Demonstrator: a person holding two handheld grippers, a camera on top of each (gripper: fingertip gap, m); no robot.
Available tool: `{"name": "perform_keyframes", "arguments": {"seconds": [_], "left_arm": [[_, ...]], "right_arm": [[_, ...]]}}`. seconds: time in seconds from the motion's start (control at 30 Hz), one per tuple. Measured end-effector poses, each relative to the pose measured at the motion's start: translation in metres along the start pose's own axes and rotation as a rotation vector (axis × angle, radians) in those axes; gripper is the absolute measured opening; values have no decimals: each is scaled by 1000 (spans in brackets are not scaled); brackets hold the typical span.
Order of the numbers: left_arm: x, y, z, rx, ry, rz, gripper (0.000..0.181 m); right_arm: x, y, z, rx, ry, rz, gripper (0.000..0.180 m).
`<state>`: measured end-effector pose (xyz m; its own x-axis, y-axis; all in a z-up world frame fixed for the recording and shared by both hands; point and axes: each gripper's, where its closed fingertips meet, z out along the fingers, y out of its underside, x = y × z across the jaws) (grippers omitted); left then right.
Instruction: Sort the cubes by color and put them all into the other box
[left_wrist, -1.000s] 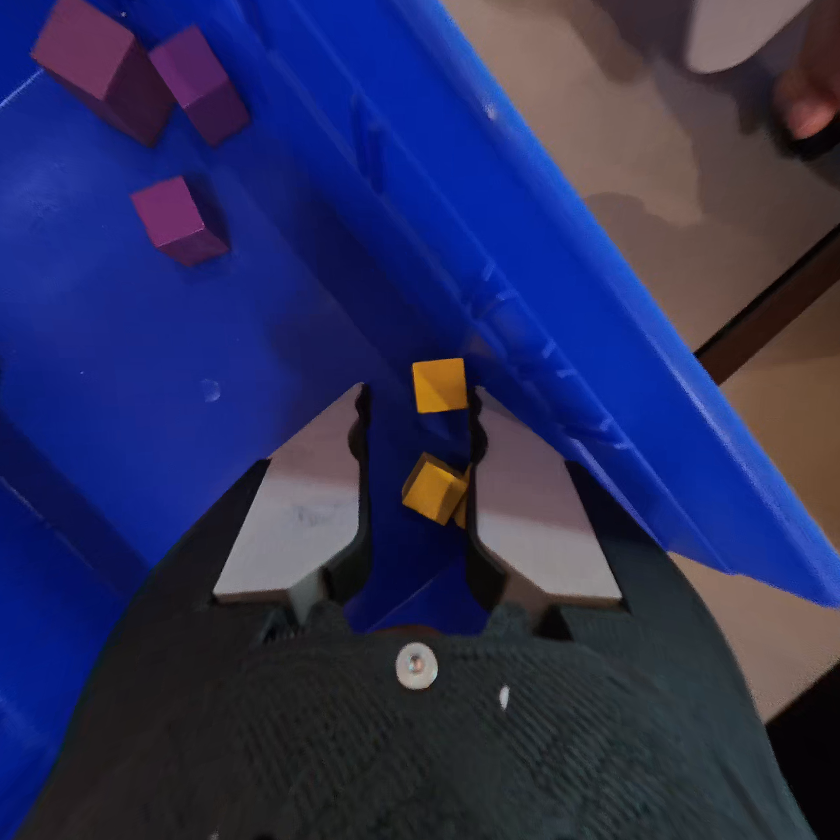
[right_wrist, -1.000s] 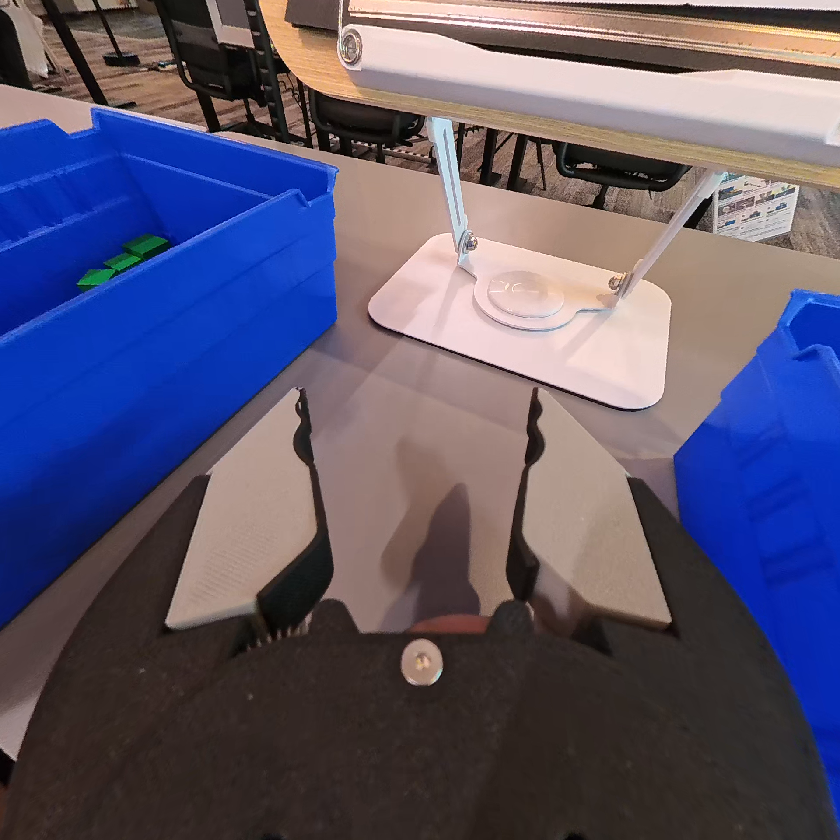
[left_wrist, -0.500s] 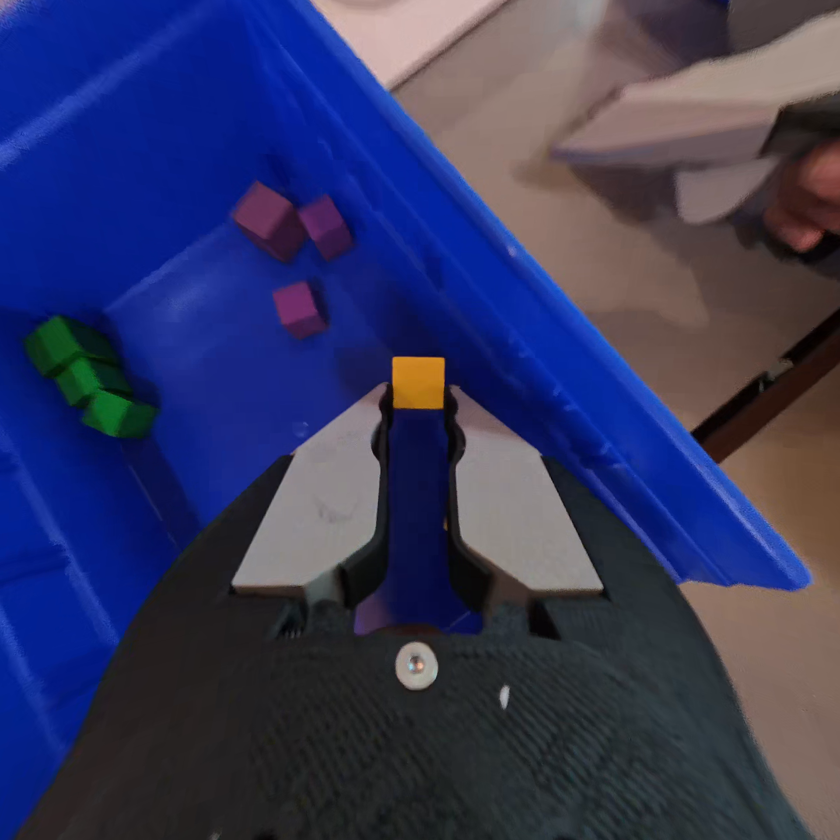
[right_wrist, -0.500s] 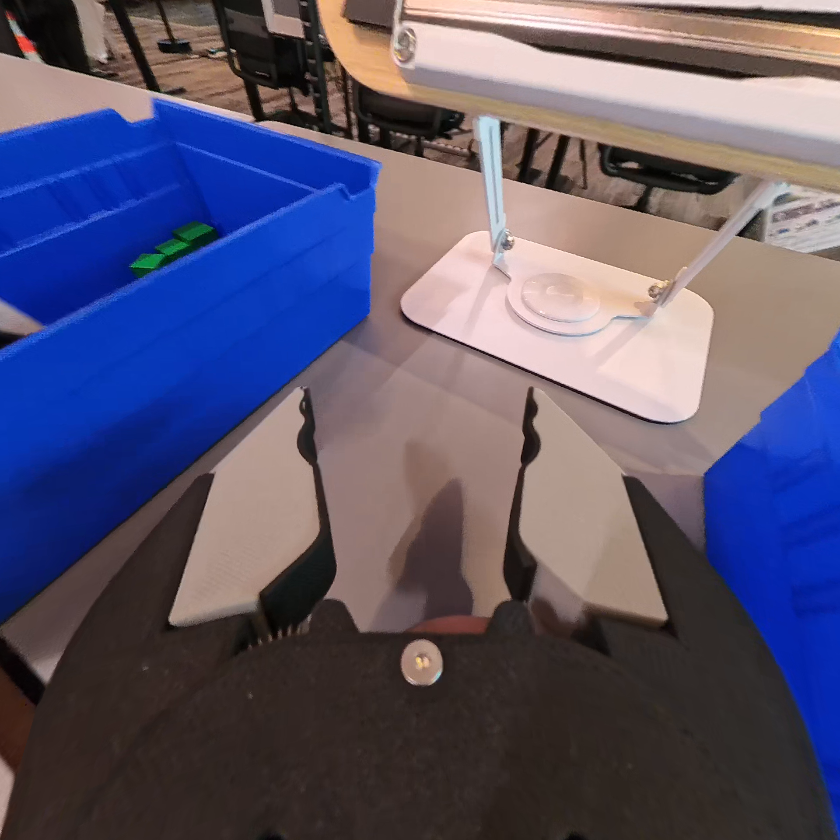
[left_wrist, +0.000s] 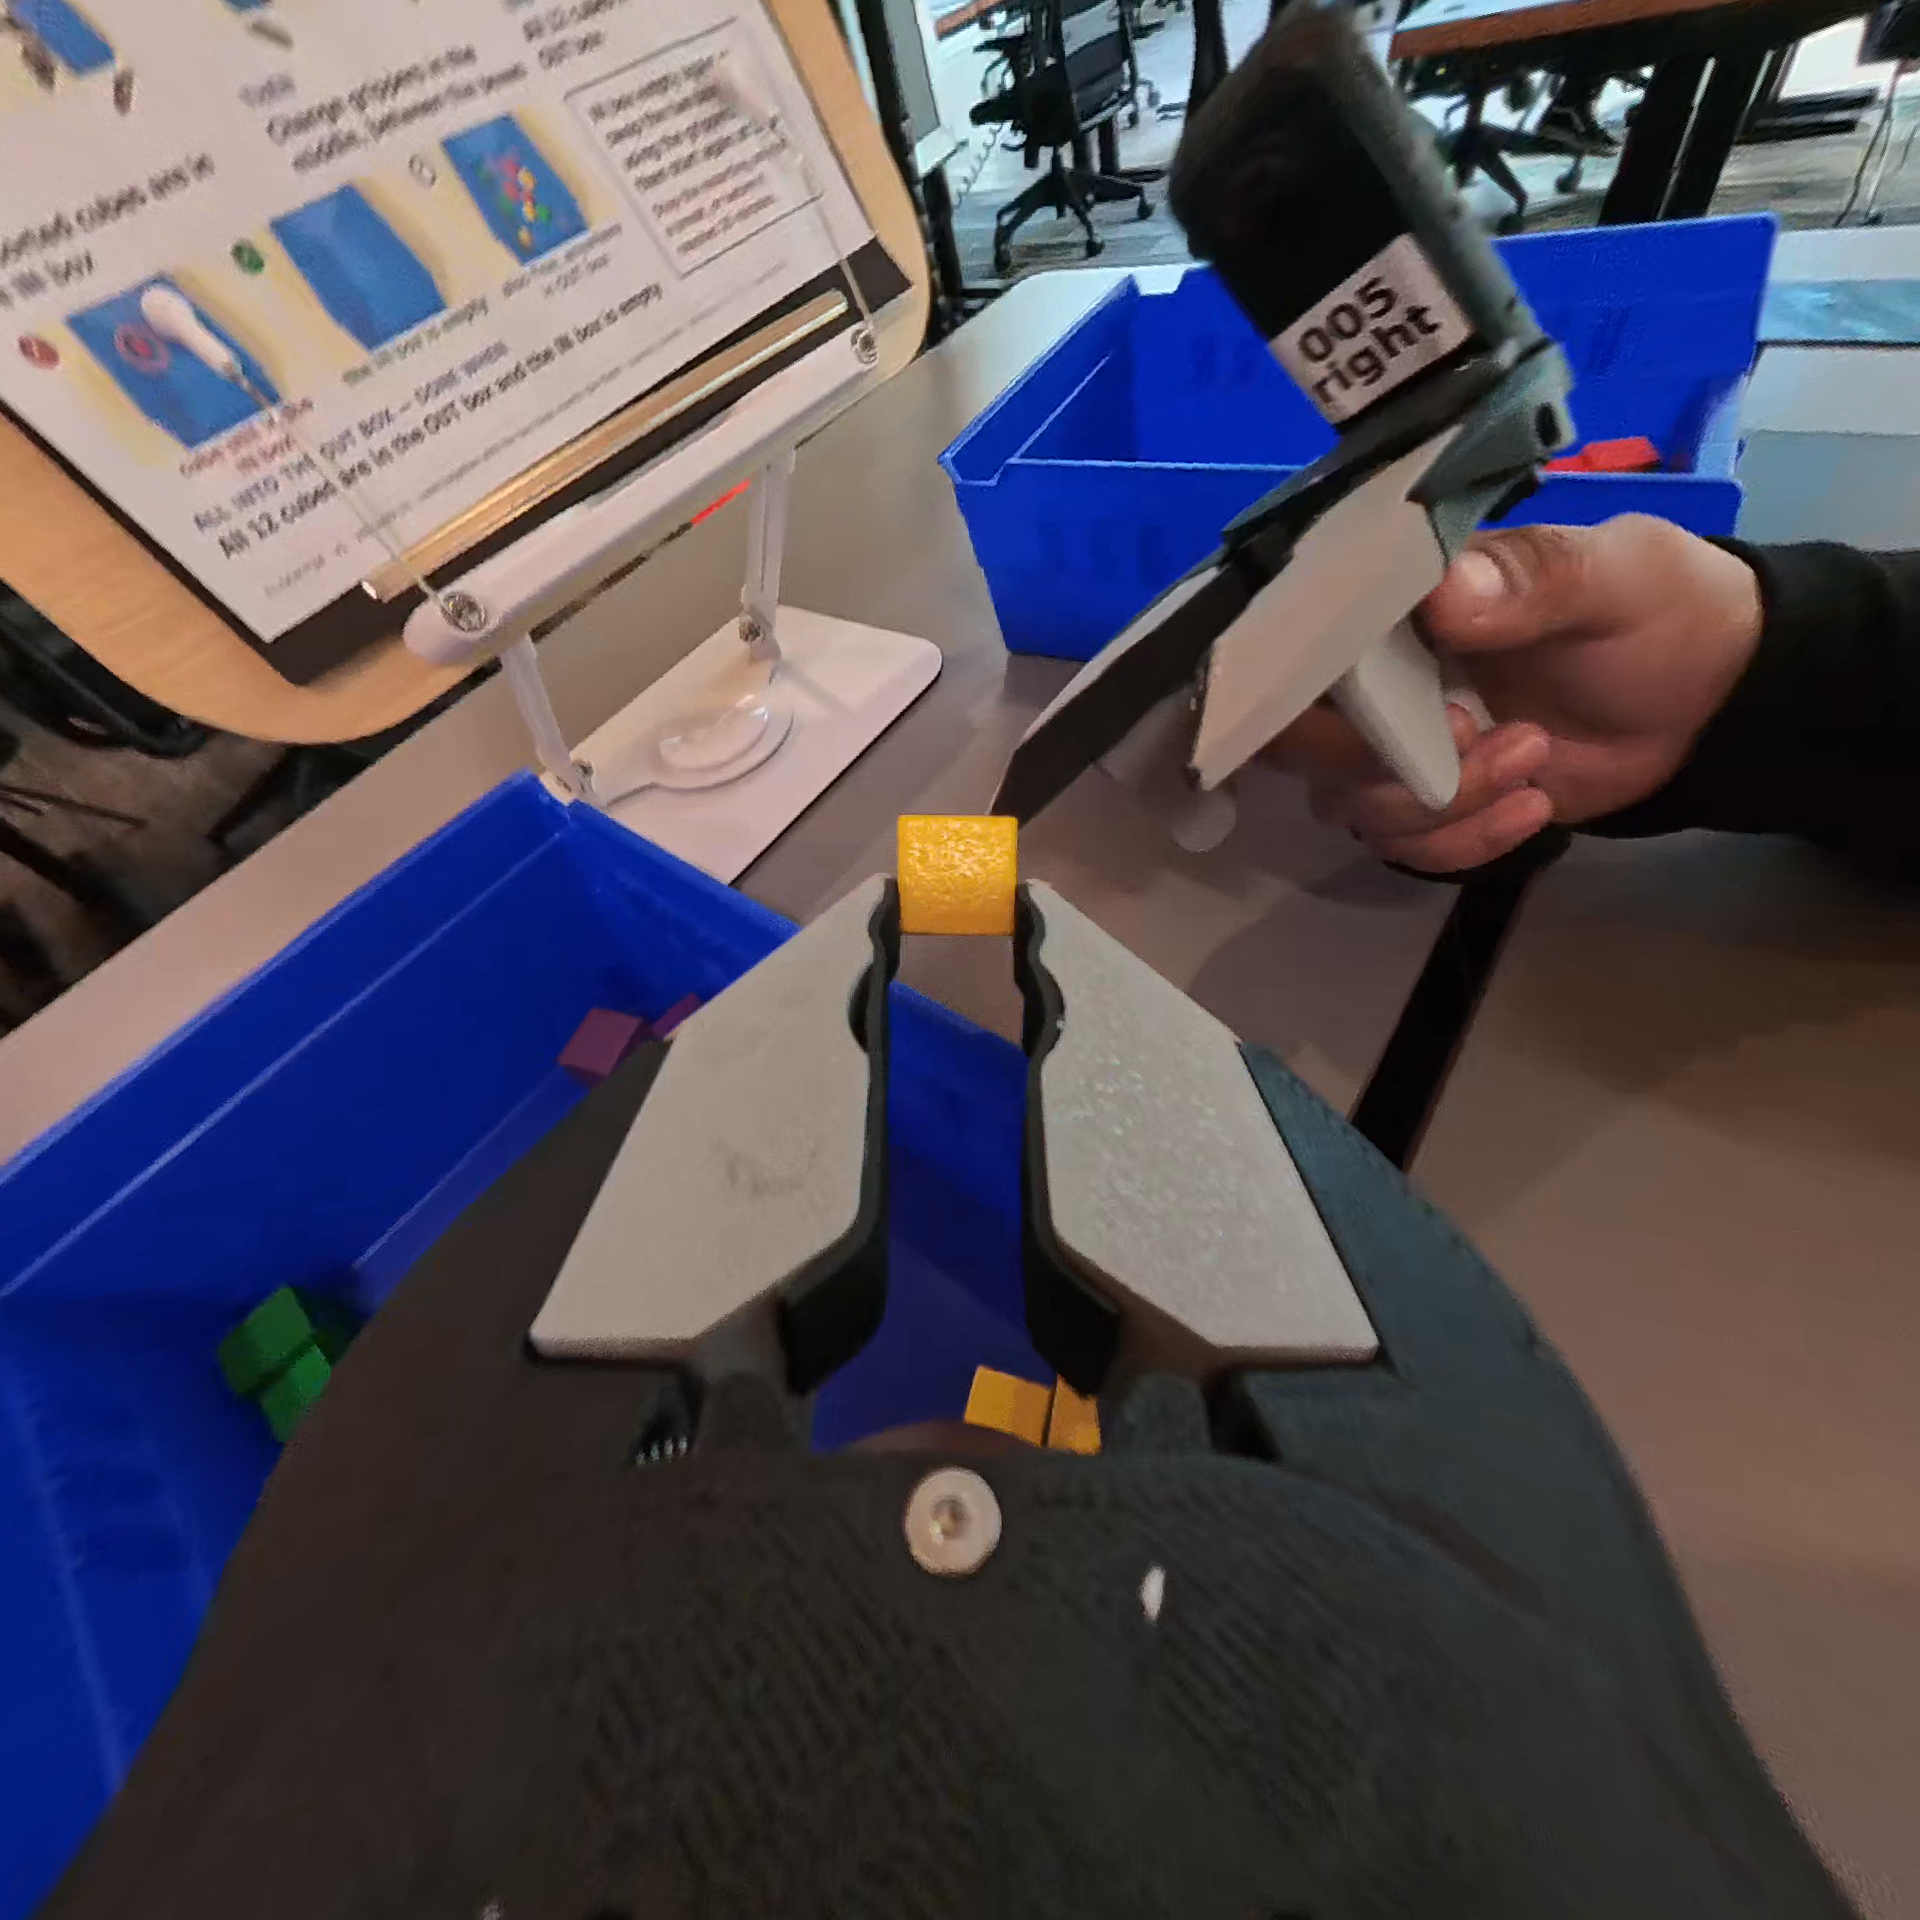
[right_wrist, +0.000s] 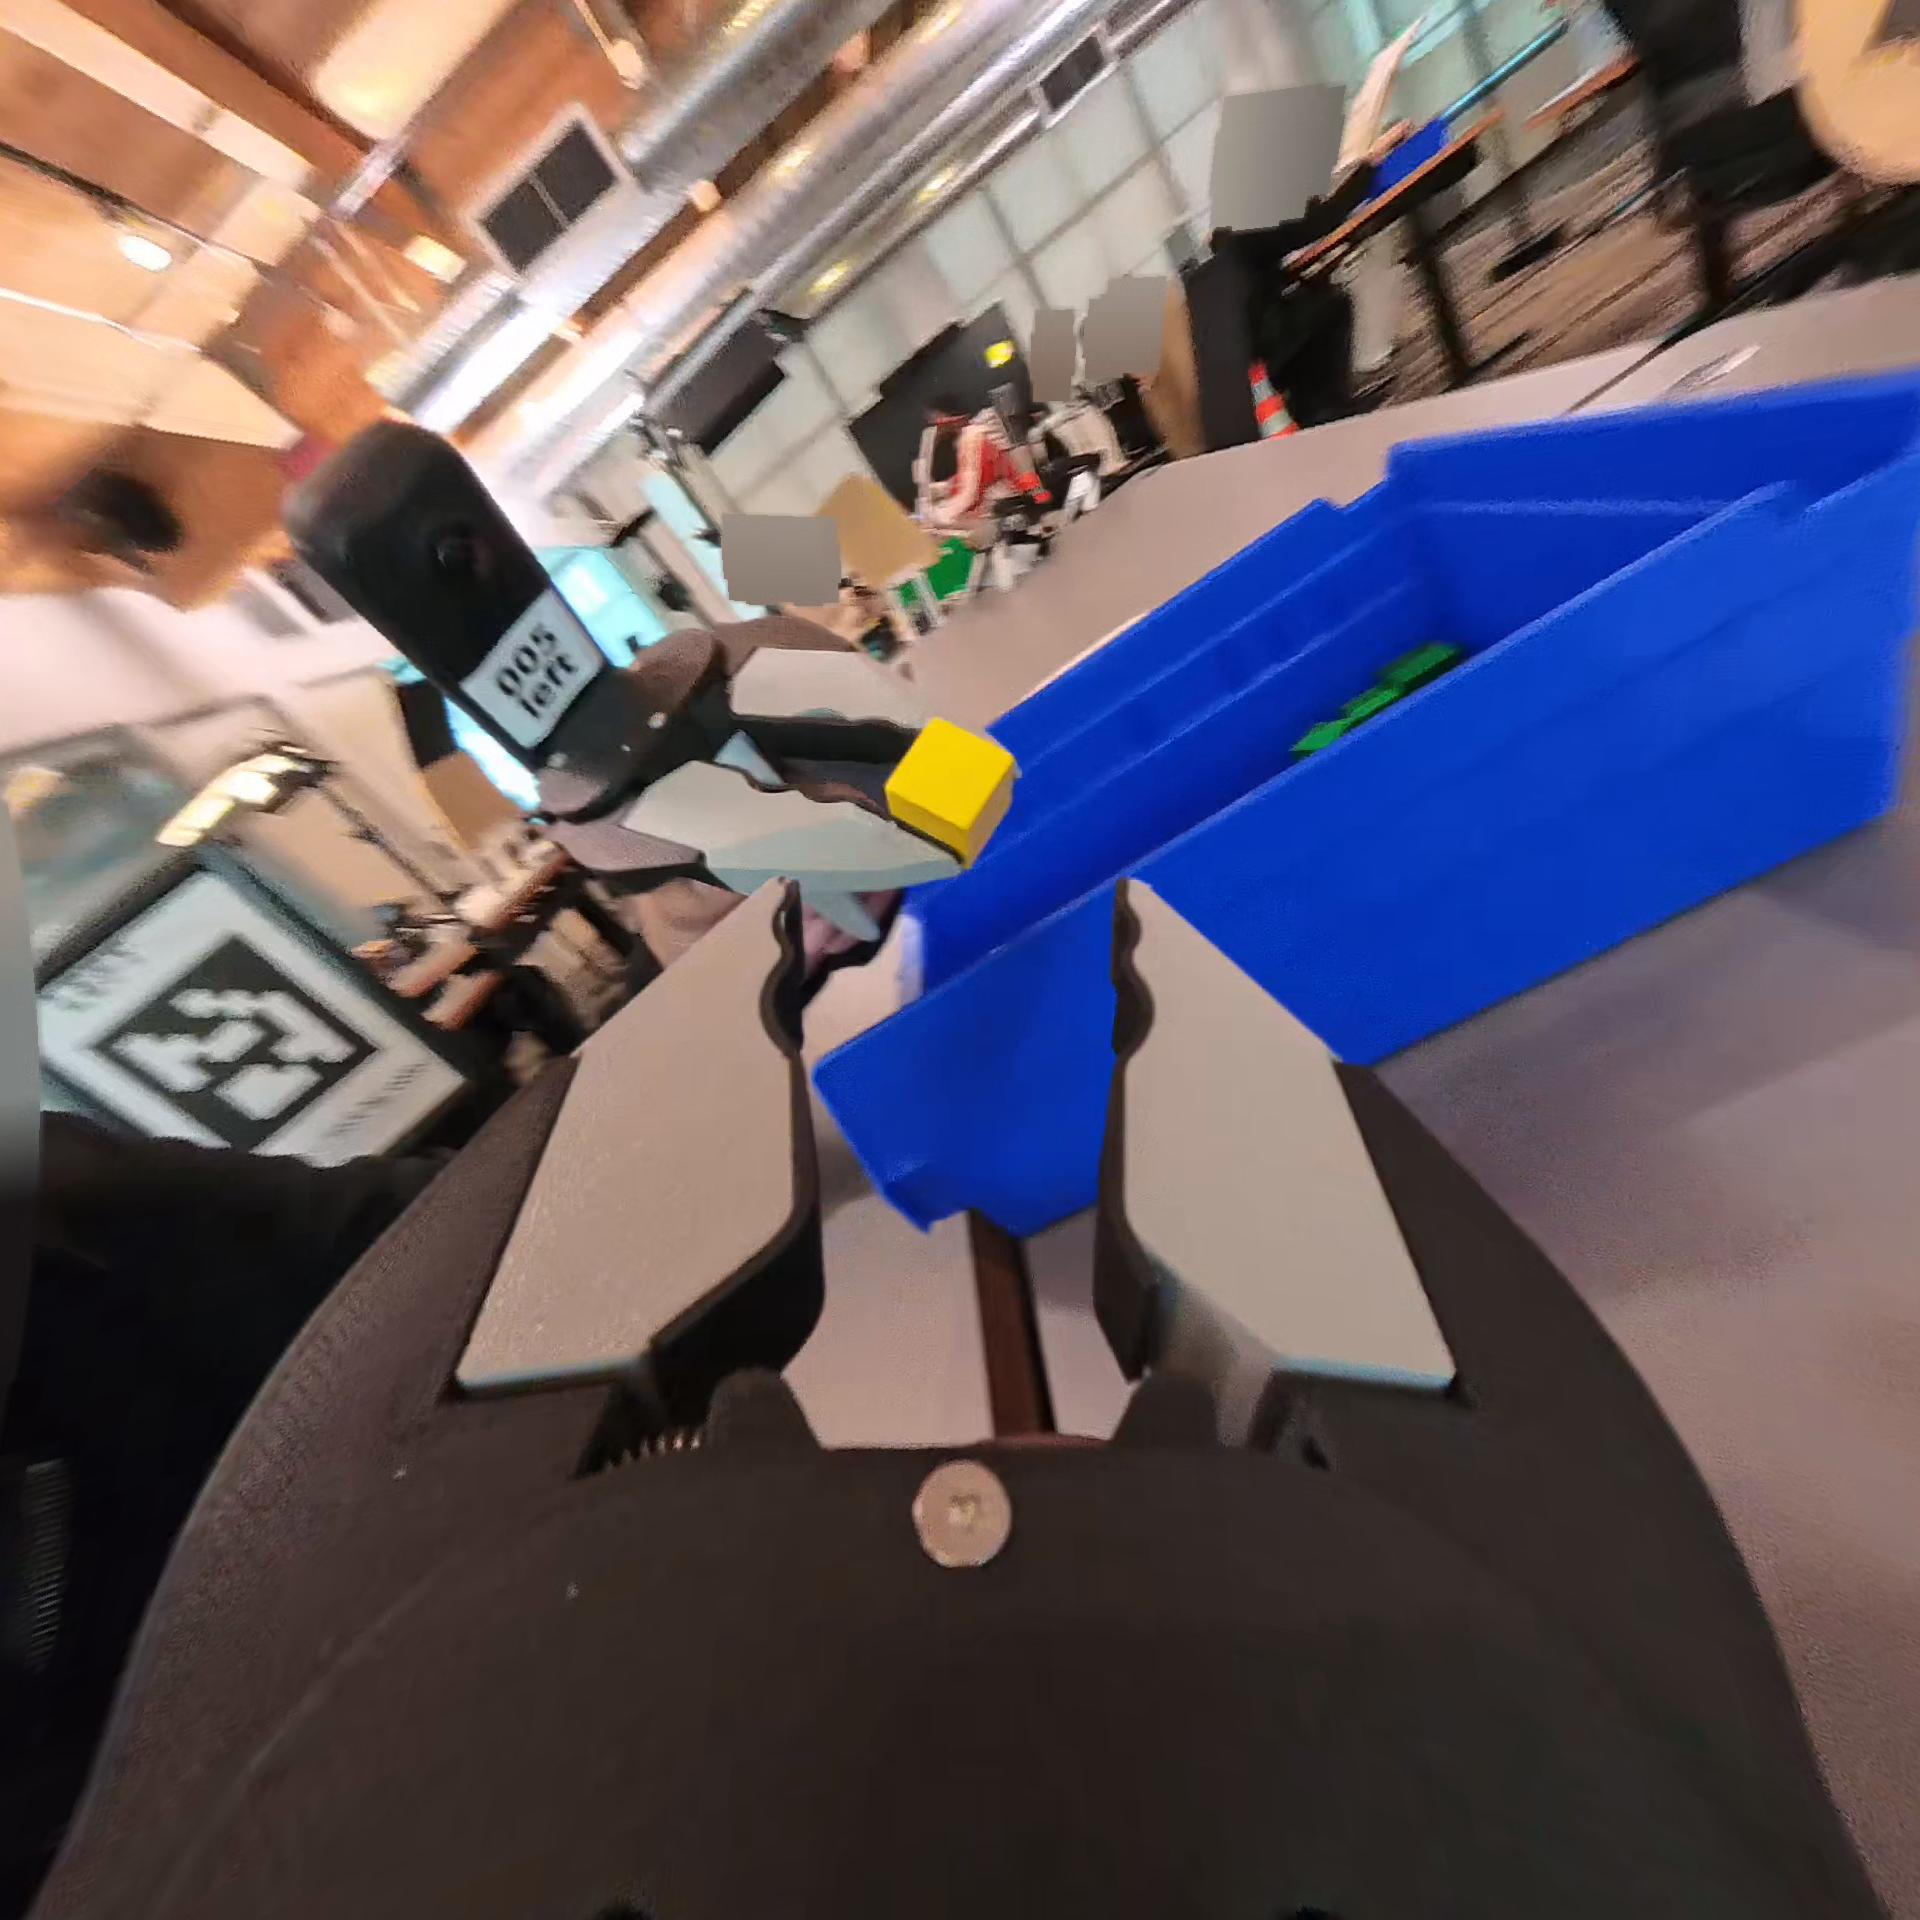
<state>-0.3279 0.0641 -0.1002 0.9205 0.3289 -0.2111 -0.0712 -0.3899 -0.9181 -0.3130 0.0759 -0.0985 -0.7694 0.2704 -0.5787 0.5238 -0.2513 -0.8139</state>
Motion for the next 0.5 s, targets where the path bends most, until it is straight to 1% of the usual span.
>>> {"name": "perform_keyframes", "arguments": {"seconds": [0.13, 0.33, 0.4, 0.47, 0.5], "left_arm": [[9, -3, 1, 3, -11, 110, 20], [21, 11, 12, -80, -9, 225, 20], [24, 10, 15, -79, -13, 244, 20], [26, 10, 16, -82, -15, 254, 20], [27, 11, 17, -89, -11, 256, 20]], "right_arm": [[-11, 4, 2, -12, -118, 120, 57], [-3, 10, 4, -40, -72, 114, 55], [0, 14, 6, -60, -55, 120, 51], [1, 19, 7, -80, -51, 122, 41], [1, 20, 7, -83, -55, 120, 33]]}}
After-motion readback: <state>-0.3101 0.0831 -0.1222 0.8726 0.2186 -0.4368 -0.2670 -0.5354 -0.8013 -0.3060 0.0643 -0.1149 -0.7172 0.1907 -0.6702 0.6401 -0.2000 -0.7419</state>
